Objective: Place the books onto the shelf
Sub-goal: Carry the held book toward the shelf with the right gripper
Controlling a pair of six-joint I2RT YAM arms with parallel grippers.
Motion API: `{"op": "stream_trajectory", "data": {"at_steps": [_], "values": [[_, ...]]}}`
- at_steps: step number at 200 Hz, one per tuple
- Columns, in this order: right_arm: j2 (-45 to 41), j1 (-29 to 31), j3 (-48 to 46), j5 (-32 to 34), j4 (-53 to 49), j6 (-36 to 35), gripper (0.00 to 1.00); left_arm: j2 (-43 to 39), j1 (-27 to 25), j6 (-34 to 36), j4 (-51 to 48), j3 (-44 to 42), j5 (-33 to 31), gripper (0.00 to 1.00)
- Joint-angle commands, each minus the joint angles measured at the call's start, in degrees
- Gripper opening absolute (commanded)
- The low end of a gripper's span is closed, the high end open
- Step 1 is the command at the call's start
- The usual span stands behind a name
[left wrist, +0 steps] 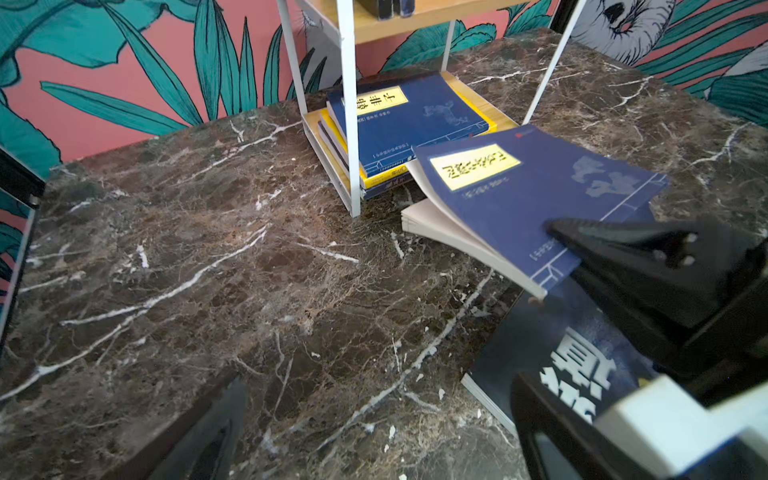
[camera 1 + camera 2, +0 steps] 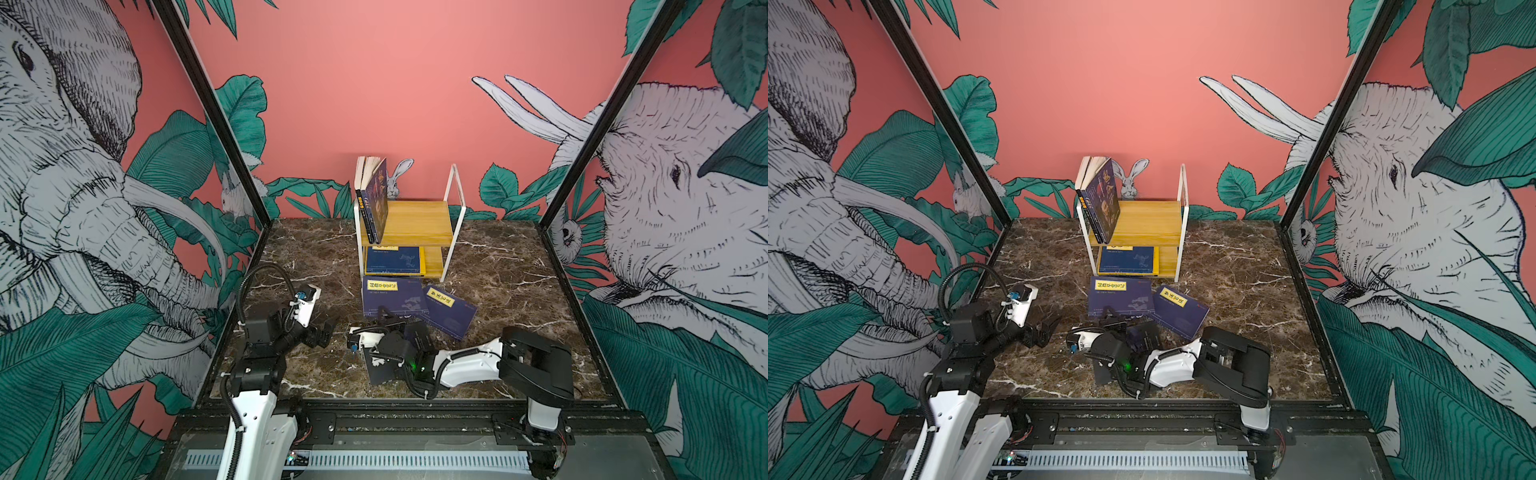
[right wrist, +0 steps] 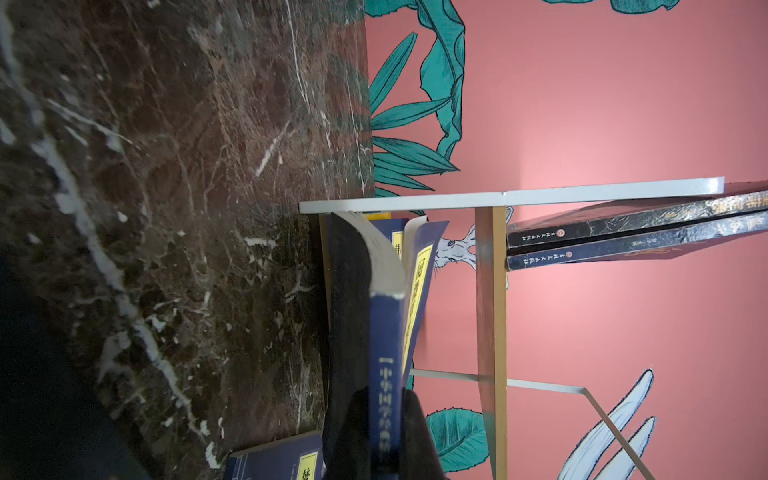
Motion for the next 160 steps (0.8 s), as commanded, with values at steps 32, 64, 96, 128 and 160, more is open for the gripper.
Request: {"op": "stream_trajectory", "data": {"at_steps": [32, 64, 96, 128, 160], "values": [[-0.96, -3.38, 3.03, 0.27, 3.77, -8.26, 0.0, -1.71, 0.16, -2.23, 6.8, -1.54, 3.87, 1.0], [1.03, -6.99, 4.37, -1.1, 2.75, -9.39, 0.0, -1.15, 0.07, -3.16, 7.0, -1.28, 3.97, 1.0], [3.83, -10.38, 7.32, -3.38, 2.76, -9.59, 0.0, -1.07, 0.23, -2.68, 7.48, -1.6, 3.97, 1.0], [6.37, -13.01, 9.75, -6.24, 3.83, -10.19, 0.0, -1.44, 0.41, -2.17, 7.87, -2.09, 6.04, 0.99], [8.78, -15.36, 13.21, -7.79, 3.85, -10.32, 0.0, -0.79, 0.8, -2.55, 7.77, -1.99, 6.21, 1.0]]}}
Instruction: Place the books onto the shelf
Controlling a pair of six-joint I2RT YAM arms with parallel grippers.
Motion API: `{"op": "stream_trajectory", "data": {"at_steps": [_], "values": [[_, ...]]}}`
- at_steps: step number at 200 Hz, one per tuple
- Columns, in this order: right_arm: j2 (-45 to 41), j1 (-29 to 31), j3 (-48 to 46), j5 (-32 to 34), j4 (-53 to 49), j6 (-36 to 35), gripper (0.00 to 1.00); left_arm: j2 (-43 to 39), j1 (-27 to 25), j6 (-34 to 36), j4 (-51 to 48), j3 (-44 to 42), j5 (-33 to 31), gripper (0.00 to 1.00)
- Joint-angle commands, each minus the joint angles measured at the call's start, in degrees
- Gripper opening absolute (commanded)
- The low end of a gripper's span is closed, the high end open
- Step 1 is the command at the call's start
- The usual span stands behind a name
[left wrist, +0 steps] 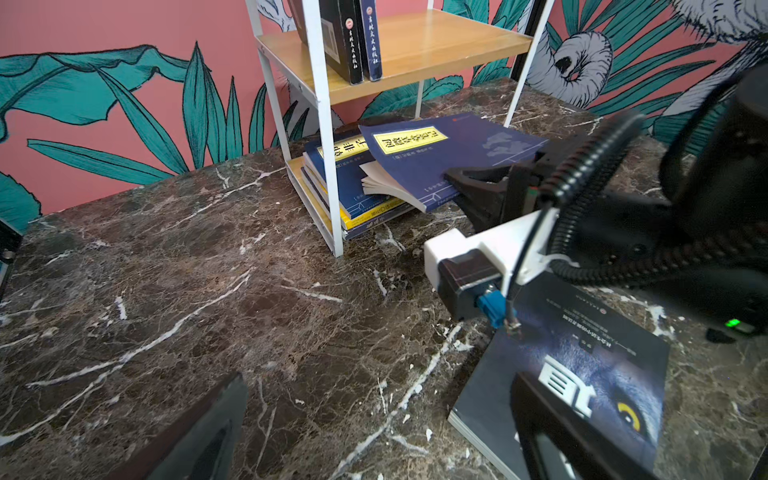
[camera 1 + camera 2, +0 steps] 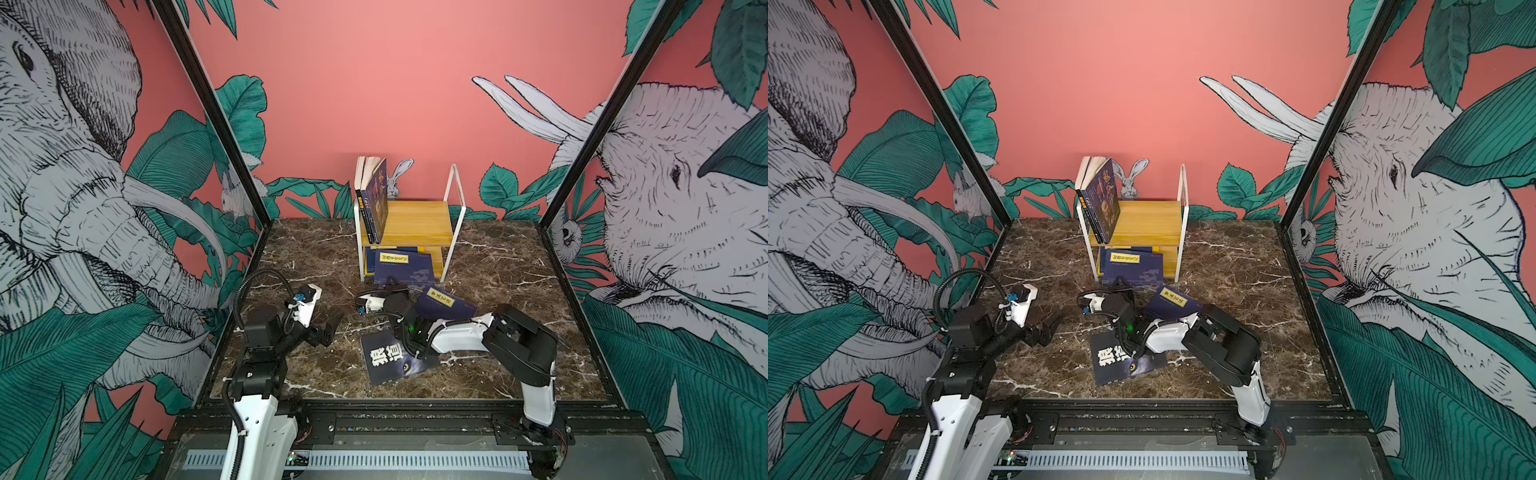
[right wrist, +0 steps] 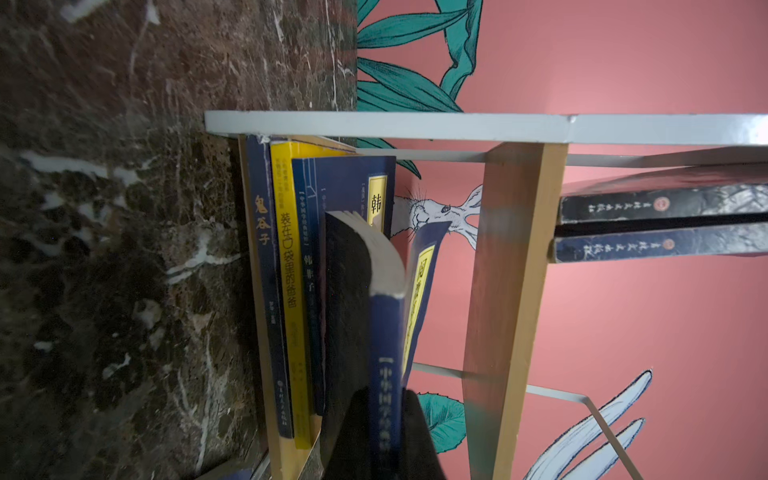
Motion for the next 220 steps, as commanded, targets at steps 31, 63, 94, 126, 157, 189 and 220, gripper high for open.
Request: {"op": "stream_trajectory", "data": {"at_steps": [31, 63, 94, 126, 157, 189, 220], "values": [[4.08, -2.28, 6.03, -3.14, 2.7, -1.71, 0.0, -0.21, 0.53, -0.57, 1.99, -1.18, 1.85, 1.0], [2.85, -1.09, 4.82, -1.1, 3.04, -3.45, 0.0, -0.47, 0.56, 0.26, 1.42, -1.2, 2.15, 1.0], [-1.53, -0.26, 0.27, 2.8, 4.19, -5.74, 0.0, -0.05, 0.64, -0.25, 1.54, -1.3, 2.34, 0.99], [-5.11, -0.27, -3.76, 4.25, 6.96, -6.4, 0.0, -0.26, 0.55, -4.05, 2.29, -0.85, 0.35, 0.99], [-3.78, -0.74, -2.67, 3.36, 9.08, -7.97, 0.0, 1.75, 0.09, -13.48, 2.64, 2.03, -6.46, 0.99], [-4.63, -0.34, -2.22, 4.0, 10.25, -8.58, 0.0, 13.36, -0.24, -22.97, 6.81, 8.86, -5.05, 0.99], [-8.97, 2.08, -6.49, 6.36, 11.65, -10.71, 0.0, 29.82, -0.06, -28.29, 14.96, 16.87, -0.74, 0.97]]}}
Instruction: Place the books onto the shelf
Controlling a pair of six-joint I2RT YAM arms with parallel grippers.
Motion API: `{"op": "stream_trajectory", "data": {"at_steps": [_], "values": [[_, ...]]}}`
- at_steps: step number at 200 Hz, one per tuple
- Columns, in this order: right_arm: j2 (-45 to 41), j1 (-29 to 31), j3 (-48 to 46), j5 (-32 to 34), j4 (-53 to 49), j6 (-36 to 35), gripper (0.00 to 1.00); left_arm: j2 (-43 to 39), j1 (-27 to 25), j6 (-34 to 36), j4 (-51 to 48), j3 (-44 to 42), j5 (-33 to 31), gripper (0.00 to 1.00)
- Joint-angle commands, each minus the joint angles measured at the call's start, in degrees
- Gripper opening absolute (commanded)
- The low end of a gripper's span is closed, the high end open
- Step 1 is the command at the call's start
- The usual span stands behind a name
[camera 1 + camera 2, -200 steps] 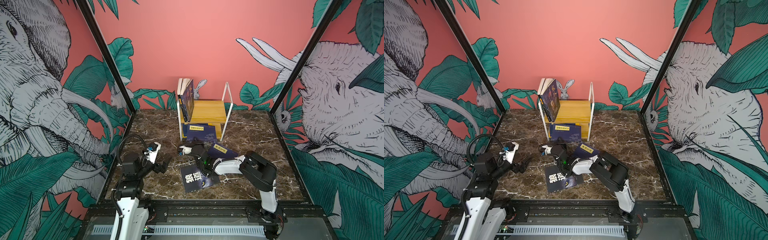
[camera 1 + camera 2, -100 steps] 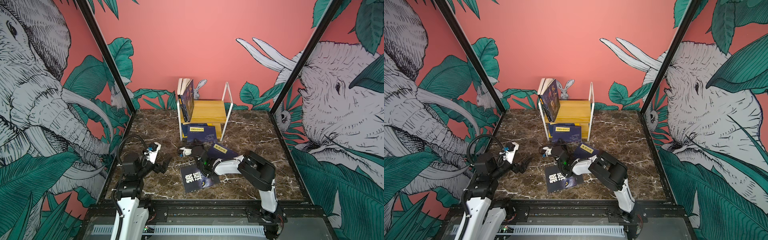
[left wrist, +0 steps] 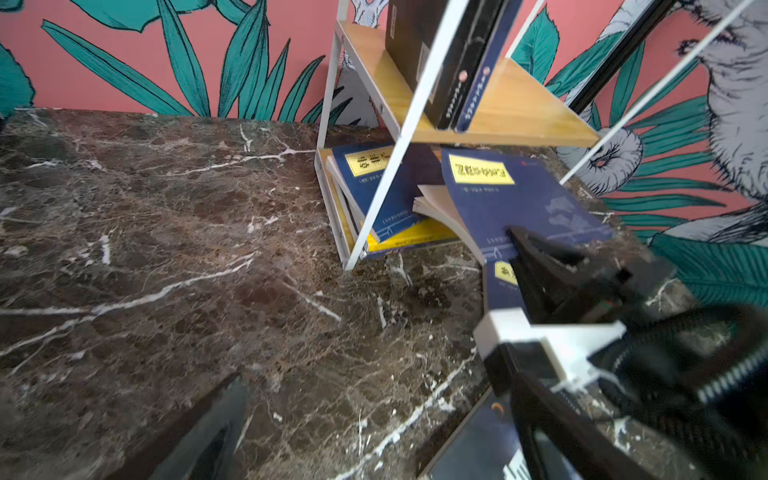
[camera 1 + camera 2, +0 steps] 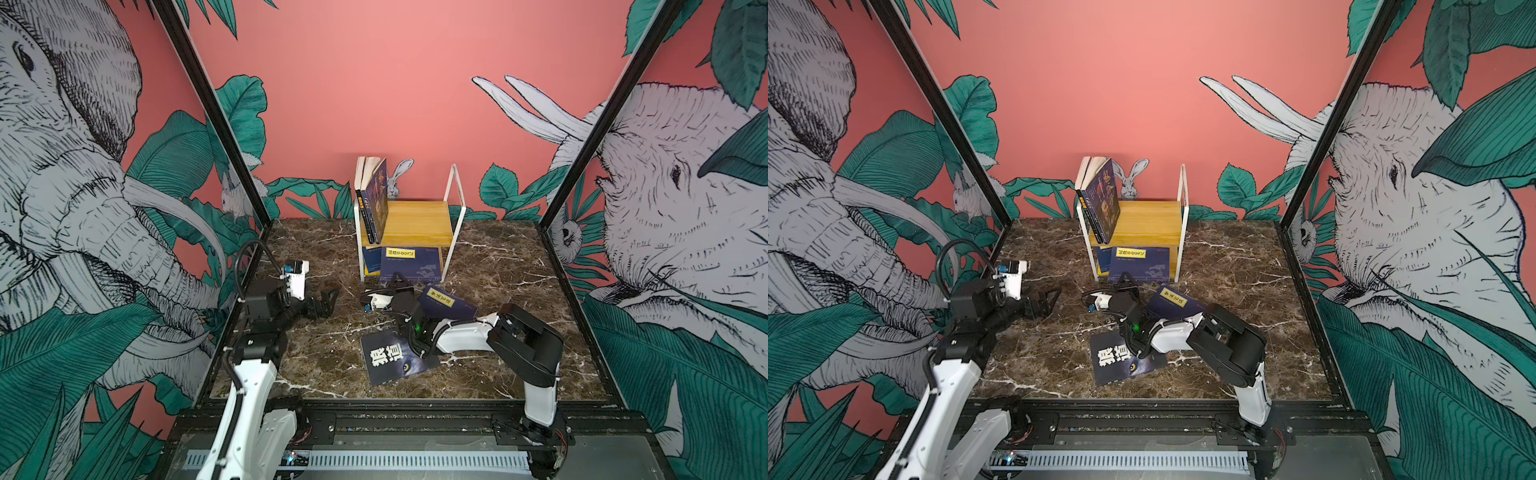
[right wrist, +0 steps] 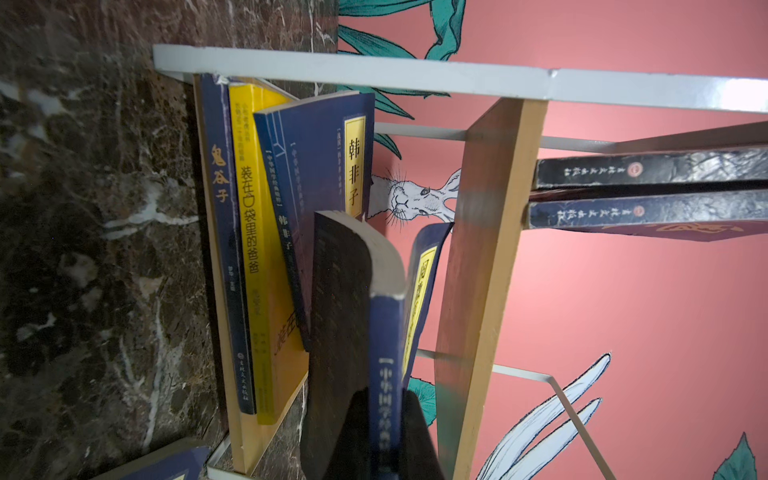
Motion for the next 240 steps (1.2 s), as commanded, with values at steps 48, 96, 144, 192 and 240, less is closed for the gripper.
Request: {"op": "stream_trajectory", "data": {"at_steps": [48, 96, 144, 192, 240], "values": [[-22.36, 10.28, -13.89, 12.13, 0.51, 0.99, 0.0, 36.07, 0.07, -21.71, 27.65, 14.19, 11.39, 0.92], [-40.34, 14.23, -22.34, 21.02, -21.84, 21.19, 0.0, 57.38, -0.17, -36.37, 46.91, 22.23, 17.88, 0.94], [-50.2, 15.29, -24.84, 27.37, -36.93, 35.6, 0.0, 69.97, -1.25, -39.85, 51.1, 31.59, 20.65, 0.9], [-55.24, 15.37, -25.8, 30.32, -46.02, 41.91, 0.0, 77.51, -4.34, -39.85, 51.87, 37.56, 22.11, 0.86], [-58.61, 15.44, -25.23, 31.74, -53.67, 45.68, 0.0, 81.97, -5.34, -41.94, 52.07, 40.72, 21.55, 0.81]]}}
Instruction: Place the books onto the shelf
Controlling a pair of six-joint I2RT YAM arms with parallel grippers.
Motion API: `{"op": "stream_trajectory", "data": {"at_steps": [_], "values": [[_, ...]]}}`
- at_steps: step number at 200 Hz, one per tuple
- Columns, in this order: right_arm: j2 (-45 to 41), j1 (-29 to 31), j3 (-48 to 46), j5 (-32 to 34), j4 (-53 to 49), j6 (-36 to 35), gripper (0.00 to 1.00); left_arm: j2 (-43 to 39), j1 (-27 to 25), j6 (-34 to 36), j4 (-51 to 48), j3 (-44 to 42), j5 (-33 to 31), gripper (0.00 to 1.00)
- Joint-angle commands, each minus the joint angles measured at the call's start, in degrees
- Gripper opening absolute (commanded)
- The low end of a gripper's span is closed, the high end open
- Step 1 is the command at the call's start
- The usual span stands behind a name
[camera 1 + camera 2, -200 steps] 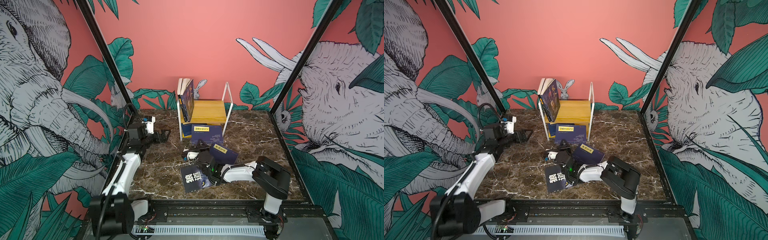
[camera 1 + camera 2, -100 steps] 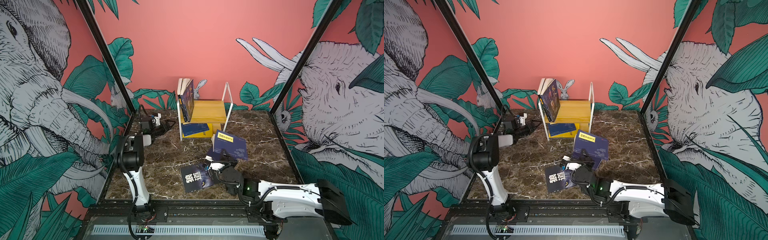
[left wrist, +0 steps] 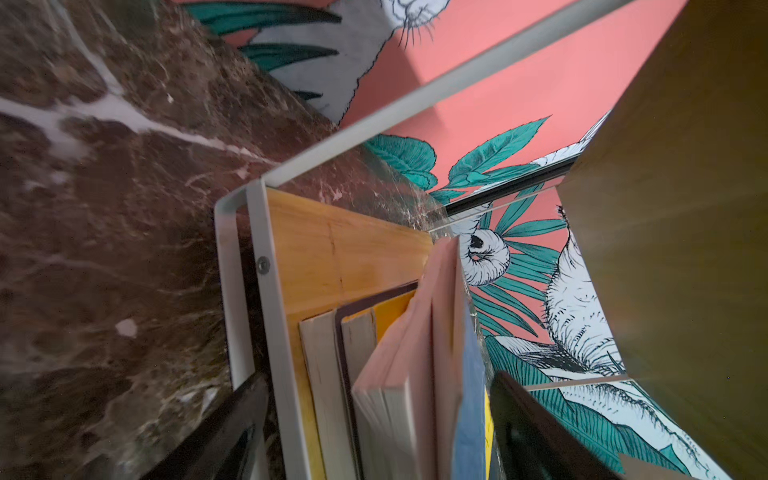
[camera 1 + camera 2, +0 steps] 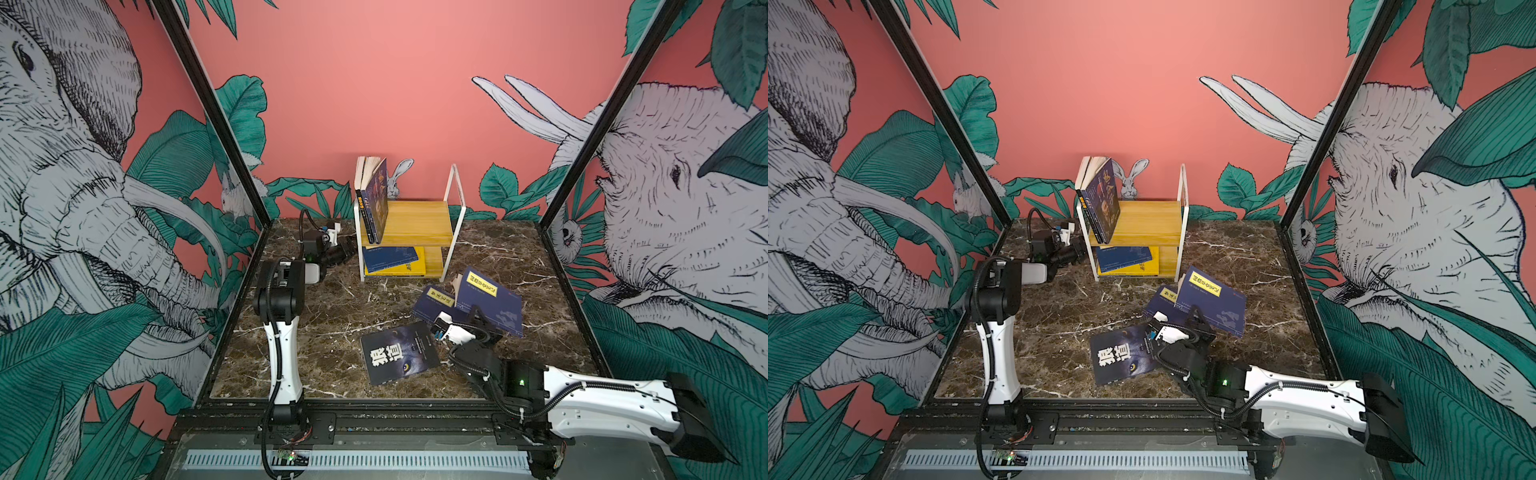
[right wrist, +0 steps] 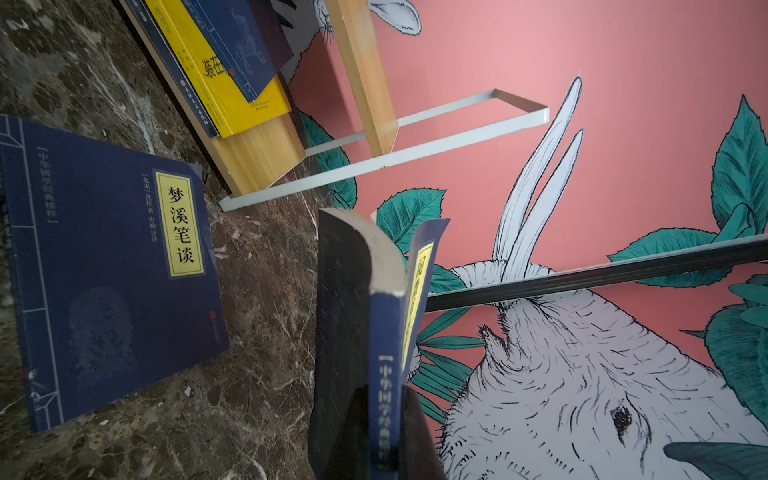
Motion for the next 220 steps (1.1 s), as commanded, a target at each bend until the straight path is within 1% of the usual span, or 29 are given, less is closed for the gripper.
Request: {"op": "stream_trajectory", "data": {"at_steps": [1, 19, 44, 62, 72, 118, 128, 148, 160, 163, 164, 166, 183, 195, 220], "values": [[-1.94, 0.48, 0.48, 3.65, -3.55, 3.29, 0.0, 0.49, 0.0, -2.19, 2.56, 2.1, 0.54, 0.81], [-2.23, 0.49, 1.06, 3.11, -6.64, 5.14, 0.0, 0.62, -0.09, -2.52, 2.34, 2.94, 0.58, 0.77], [-1.83, 0.49, 0.45, 3.73, -5.82, 4.39, 0.0, 1.68, -0.12, -2.98, 0.78, 4.67, 0.93, 0.62], [-1.75, 0.53, 0.36, 3.27, -6.31, 5.55, 0.0, 1.85, -0.12, -3.08, 0.94, 5.06, 1.08, 0.58], [-1.43, 0.49, -0.03, 3.02, -6.34, 5.32, 0.0, 2.26, -0.11, -3.4, 1.3, 5.67, 1.23, 0.54], [-1.03, 0.49, -0.15, 2.68, -6.73, 5.12, 0.0, 4.48, -0.32, -4.53, 0.5, 8.73, 2.04, 0.51], [-1.28, 0.4, -0.2, 2.79, -6.61, 4.95, 0.0, 4.7, -0.31, -4.73, 0.59, 8.99, 2.15, 0.48], [-1.96, 0.42, -0.04, 3.23, -6.76, 5.69, 0.0, 4.32, -0.31, -5.03, 0.56, 9.12, 2.15, 0.38], [-2.19, 0.4, -0.41, 3.08, -6.89, 5.65, 0.0, 4.1, -0.25, -5.03, 0.56, 9.3, 2.35, 0.26], [-2.17, 0.4, -0.43, 3.09, -6.81, 5.57, 0.0, 4.09, -0.27, -5.07, 0.56, 9.38, 2.38, 0.21], [-2.13, 0.4, -0.48, 3.05, -6.79, 5.52, 0.0, 4.09, -0.29, -5.1, 0.61, 9.39, 2.32, 0.21], [-2.11, 0.4, -0.51, 3.09, -6.73, 5.56, 0.0, 4.03, -0.24, -5.18, 0.64, 9.46, 2.32, 0.18], [-1.79, 0.4, -0.43, 3.2, -6.67, 5.57, 0.0, 3.57, -0.23, -6.05, 1.7, 9.42, 2.15, 0.05], [-1.32, 0.4, -0.51, 3.33, -6.68, 5.7, 0.0, 3.01, -0.24, -6.42, 1.91, 9.61, 2.55, 0.0], [-0.74, 0.4, -0.64, 3.19, -6.76, 5.55, 0.0, 2.01, -0.04, -5.74, 1.02, 10.97, 4.49, 0.0]]}}
